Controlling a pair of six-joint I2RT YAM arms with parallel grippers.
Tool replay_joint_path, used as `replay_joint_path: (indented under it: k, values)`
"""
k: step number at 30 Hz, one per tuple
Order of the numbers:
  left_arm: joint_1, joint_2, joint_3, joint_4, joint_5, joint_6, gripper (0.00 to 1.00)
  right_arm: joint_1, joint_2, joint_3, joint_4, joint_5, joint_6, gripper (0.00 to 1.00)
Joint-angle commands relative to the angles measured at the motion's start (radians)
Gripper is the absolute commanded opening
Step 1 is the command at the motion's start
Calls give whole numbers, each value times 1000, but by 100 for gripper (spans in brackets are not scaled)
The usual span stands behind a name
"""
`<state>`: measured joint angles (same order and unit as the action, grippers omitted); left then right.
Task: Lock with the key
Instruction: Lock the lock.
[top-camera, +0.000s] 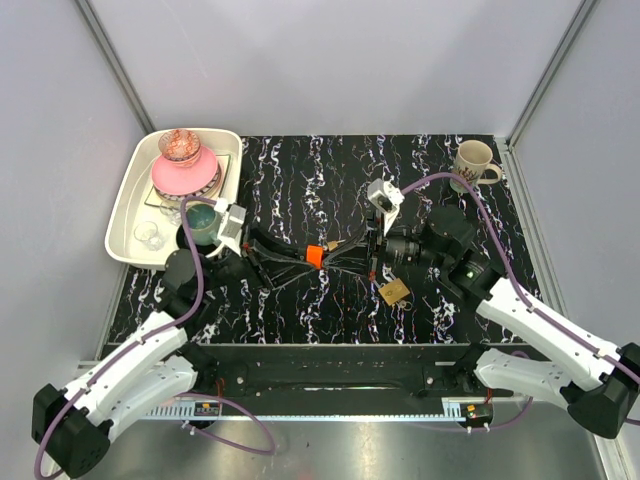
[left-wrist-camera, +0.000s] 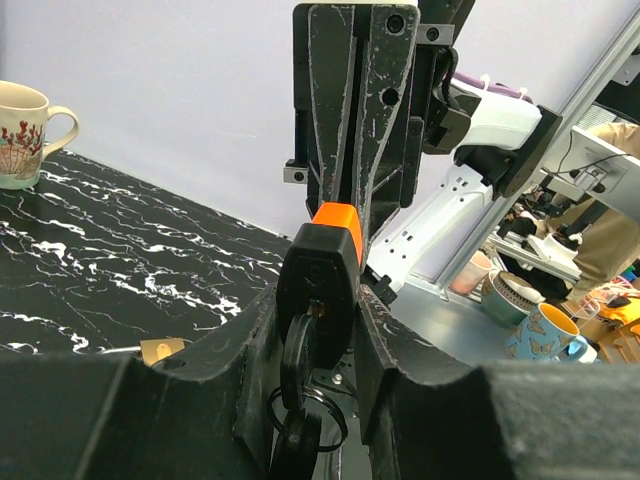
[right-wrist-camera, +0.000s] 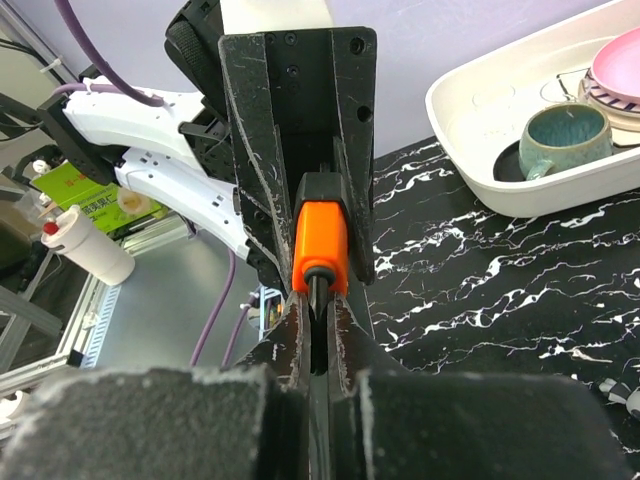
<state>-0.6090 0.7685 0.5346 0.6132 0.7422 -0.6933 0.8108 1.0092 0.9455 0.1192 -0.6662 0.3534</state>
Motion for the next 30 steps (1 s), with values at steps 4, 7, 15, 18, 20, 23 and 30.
replay_joint_path:
  k: [4,7,15,18,20,23,30]
  values:
    - [-18,-29,8,-44,-72,66,40,44,26,33,36,-78,33,0]
    - [-14,-67,16,-136,-161,106,90,44,17,27,37,-70,39,0]
    - [150,-127,15,-175,-86,28,99,44,8,22,40,-59,38,0]
    - [257,-126,-19,-95,44,-72,99,44,6,16,40,-55,39,0]
    - [303,-123,-38,-8,112,-153,99,42,5,6,39,-46,36,0]
    - [311,-112,-65,36,183,-210,98,37,2,-7,39,-39,36,0]
    - [311,-155,-59,-87,210,-161,87,27,6,-14,39,-35,33,0]
